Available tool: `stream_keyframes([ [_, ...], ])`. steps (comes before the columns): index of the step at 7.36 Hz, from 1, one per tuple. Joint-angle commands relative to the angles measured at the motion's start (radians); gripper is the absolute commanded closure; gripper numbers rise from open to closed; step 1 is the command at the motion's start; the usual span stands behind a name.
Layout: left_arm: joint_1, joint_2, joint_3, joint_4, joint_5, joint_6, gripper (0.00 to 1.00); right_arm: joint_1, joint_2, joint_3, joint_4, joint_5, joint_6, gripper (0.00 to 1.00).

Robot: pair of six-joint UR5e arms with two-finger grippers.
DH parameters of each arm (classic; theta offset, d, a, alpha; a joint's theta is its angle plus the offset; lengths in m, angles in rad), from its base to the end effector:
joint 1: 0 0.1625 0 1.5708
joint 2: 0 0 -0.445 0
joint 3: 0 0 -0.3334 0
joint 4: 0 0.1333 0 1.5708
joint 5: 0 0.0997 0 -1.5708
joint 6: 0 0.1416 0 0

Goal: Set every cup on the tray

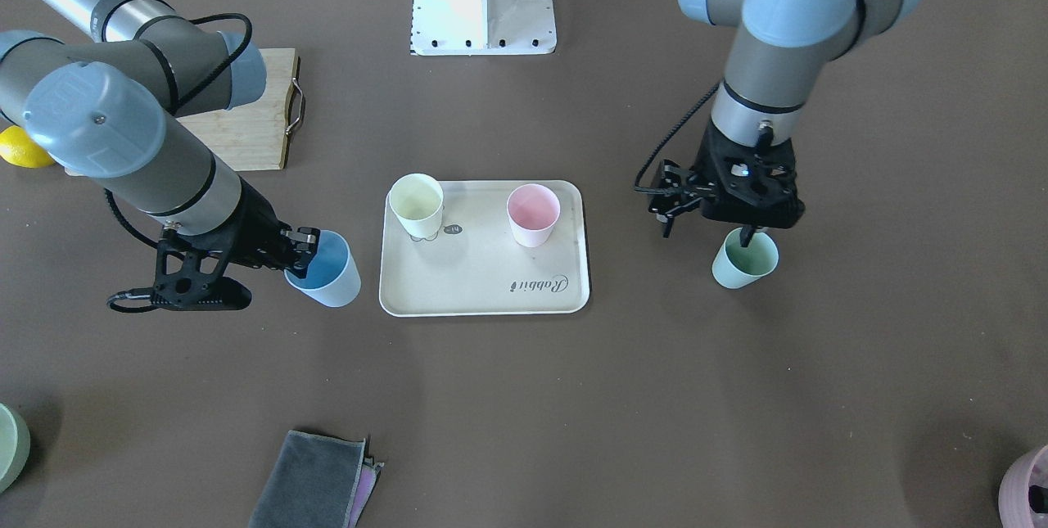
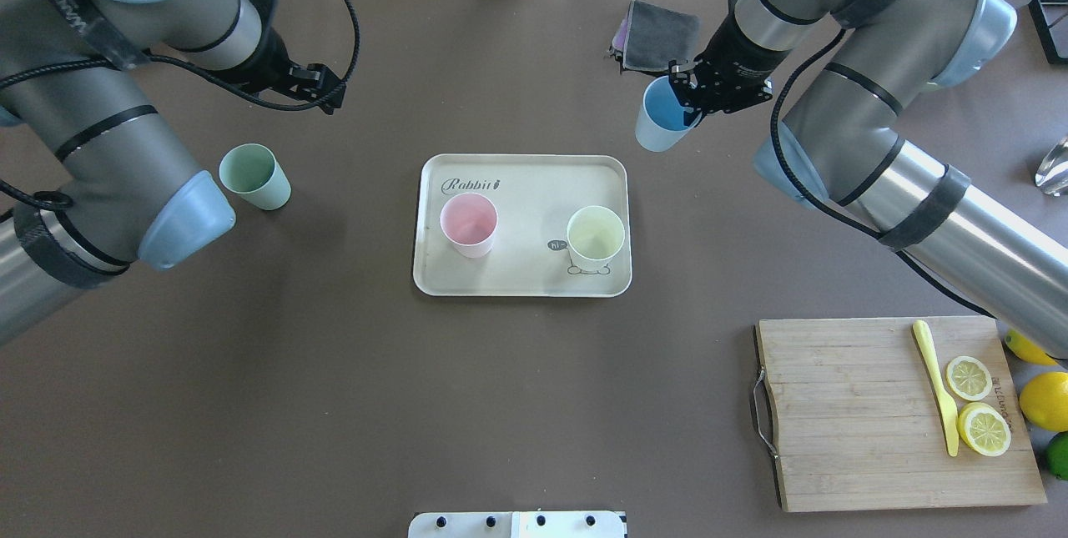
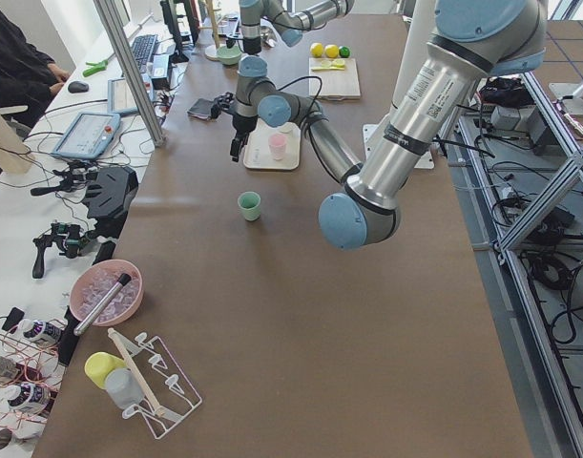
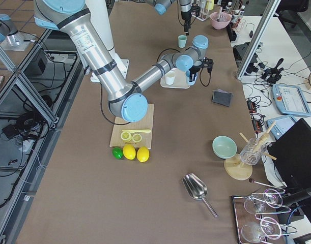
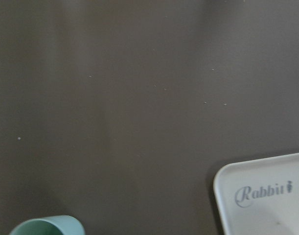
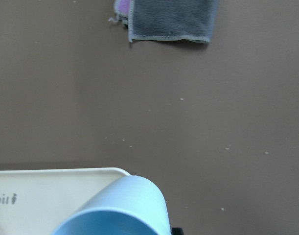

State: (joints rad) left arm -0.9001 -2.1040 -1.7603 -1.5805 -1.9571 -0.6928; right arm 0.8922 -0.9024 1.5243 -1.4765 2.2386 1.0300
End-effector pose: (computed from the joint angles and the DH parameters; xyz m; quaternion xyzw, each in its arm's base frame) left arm 0.3340 -0.5496 0.3561 0.1599 0.3606 0.0586 0.9170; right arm -0.4007 -0.5696 0.3359 -0.0140 -0.4513 0.0416 0.8913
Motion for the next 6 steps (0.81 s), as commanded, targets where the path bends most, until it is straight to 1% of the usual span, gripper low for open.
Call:
stream_keyframes([
  [1, -0.059, 0.100, 0.121, -0.227, -0.045, 0.091, 0.02, -0.103, 0.094, -0.081, -0.001, -0.119, 0.059, 1.00],
  [2, -0.060, 0.102, 0.165, -0.281, -0.049, 0.090, 0.02, -0.140, 0.092, -0.093, 0.002, -0.151, 0.068, 1.00],
  [3, -0.063, 0.102, 0.165, -0.283, -0.071, 0.085, 0.02, -0.174, 0.091, -0.099, 0.002, -0.174, 0.070, 1.00],
  [4, -0.065, 0.104, 0.165, -0.286, -0.071, 0.085, 0.02, -0.199, 0.092, -0.099, 0.005, -0.195, 0.070, 1.00],
  [6, -0.060, 0.151, 0.124, -0.291, -0.072, 0.069, 0.02, -0.231, 0.094, -0.099, 0.008, -0.252, 0.071, 1.00],
])
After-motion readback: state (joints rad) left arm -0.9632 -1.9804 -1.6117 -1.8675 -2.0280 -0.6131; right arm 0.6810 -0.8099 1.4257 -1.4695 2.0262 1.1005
